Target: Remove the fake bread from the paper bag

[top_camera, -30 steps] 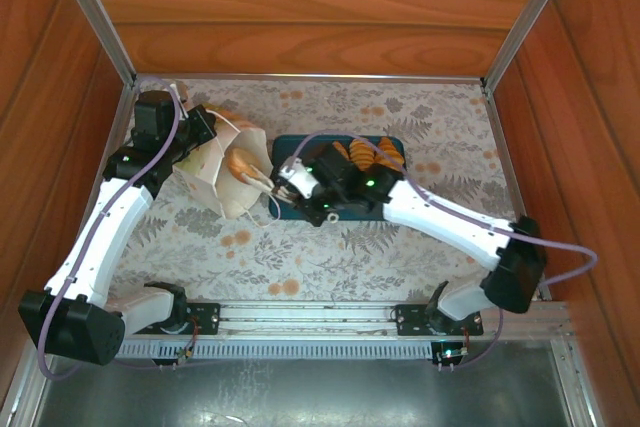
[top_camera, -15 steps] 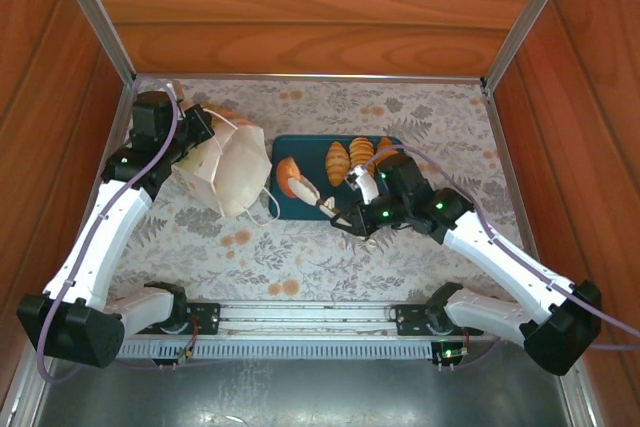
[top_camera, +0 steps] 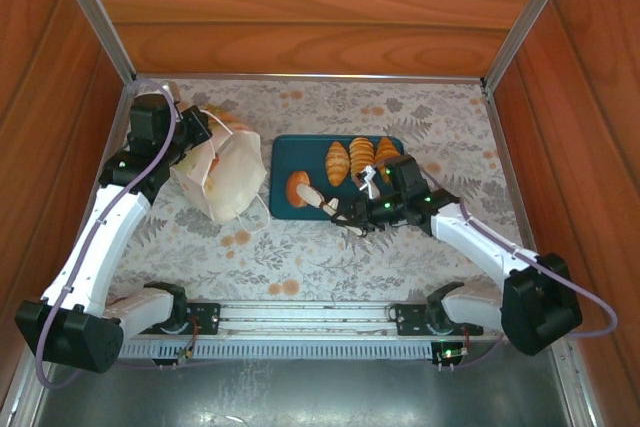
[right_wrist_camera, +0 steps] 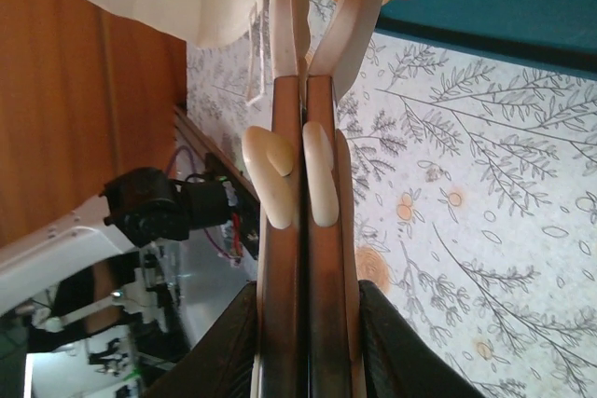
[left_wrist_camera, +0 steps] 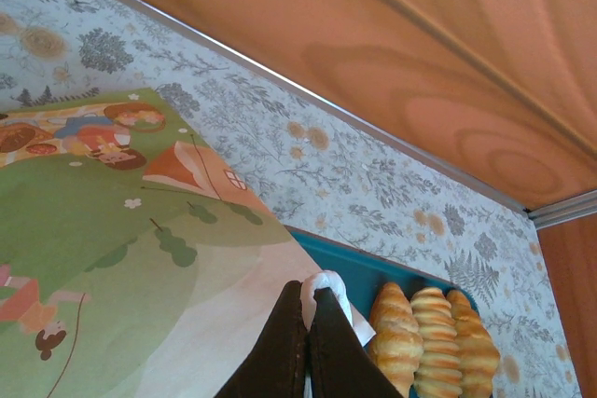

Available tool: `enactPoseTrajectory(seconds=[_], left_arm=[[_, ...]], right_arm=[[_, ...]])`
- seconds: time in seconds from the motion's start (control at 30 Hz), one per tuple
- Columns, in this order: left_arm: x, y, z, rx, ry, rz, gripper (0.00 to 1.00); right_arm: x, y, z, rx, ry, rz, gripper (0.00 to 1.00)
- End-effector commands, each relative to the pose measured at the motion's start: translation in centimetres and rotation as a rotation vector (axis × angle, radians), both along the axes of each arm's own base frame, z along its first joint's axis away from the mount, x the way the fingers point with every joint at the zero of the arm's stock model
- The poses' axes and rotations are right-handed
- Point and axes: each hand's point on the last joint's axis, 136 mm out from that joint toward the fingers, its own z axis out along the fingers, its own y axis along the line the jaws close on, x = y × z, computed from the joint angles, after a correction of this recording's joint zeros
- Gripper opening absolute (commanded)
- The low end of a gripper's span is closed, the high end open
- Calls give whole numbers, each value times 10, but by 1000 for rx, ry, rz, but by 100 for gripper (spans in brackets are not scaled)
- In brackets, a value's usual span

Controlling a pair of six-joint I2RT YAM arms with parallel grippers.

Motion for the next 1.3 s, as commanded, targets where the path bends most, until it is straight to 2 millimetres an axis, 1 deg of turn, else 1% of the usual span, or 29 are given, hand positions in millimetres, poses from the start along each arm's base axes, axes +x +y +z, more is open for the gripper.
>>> enactPoseTrajectory(seconds=[0.0,0.13,0.27,0.33,0.67,0.83,0.9,1.0,1.17,1.27], left_arm=[[0,-1,6,-1,-28,4,0],[2,-3,3,-2,-17,-6,0],[3,-3,4,1,-18,-7,0],[4,-3,4,4,-18,-6,0],[7,-5,-2,7,-4,-12,0],[7,-5,-2,10,-5,-14,0],[7,-5,-2,10,-5,-13,0],[7,-5,-2,9,-7,-14,0],[6,-5,-1,7,-11,-17,0],[5,-5,-2,10,-9,-15,0]], right_arm=[[2,2,11,96,49,15,27],[5,-13,-9,52,135,-45,29],[4,-20,-13,30,164,-66,32],[3,-25,-16,0,171,-73,35],[-6,-39,-21,-99,184,-96,37],[-15,-40,-15,-92,189,-57,38],[-16,-43,-13,-121,169,-49,38],[-12,-48,1,-164,85,-36,38],[5,-61,23,-346,-96,-15,40],[11,-62,30,-468,-172,49,42]])
